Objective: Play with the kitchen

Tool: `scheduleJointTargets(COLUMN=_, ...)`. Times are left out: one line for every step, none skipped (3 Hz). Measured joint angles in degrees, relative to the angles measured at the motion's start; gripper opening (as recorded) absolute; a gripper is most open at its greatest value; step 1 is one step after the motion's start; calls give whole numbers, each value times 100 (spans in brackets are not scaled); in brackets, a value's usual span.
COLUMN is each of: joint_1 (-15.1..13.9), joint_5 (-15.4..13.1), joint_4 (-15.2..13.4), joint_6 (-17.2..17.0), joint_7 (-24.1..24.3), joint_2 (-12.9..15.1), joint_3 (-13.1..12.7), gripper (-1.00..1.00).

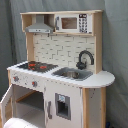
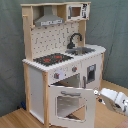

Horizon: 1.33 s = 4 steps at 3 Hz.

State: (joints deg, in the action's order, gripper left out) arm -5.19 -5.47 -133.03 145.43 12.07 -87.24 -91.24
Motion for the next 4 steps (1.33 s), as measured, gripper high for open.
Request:
scheduleJointTargets(joint_1=-26, joint_5=-37, joint_4=51, joint_6=-12, joint_7=689, joint_2=0, joint_3=-39, gripper=100)
scheduleJointTargets(joint_1=-37, joint_5=-38, joint_4=84, joint_6=-59, joint_7=1290, joint_2=1, joint_3=-102, gripper=100)
scheduleJointTargets(joint_1=-39, joint_5=-38, joint_4=91, joint_6=-128, joint_7=1914, joint_2=4, joint_3=-197, gripper=100)
scheduleJointTargets(joint_1=-44, joint_5=-35, joint_4=92, joint_6=-172, joint_7=2495, joint_2=33, joint_3=-341, gripper=100)
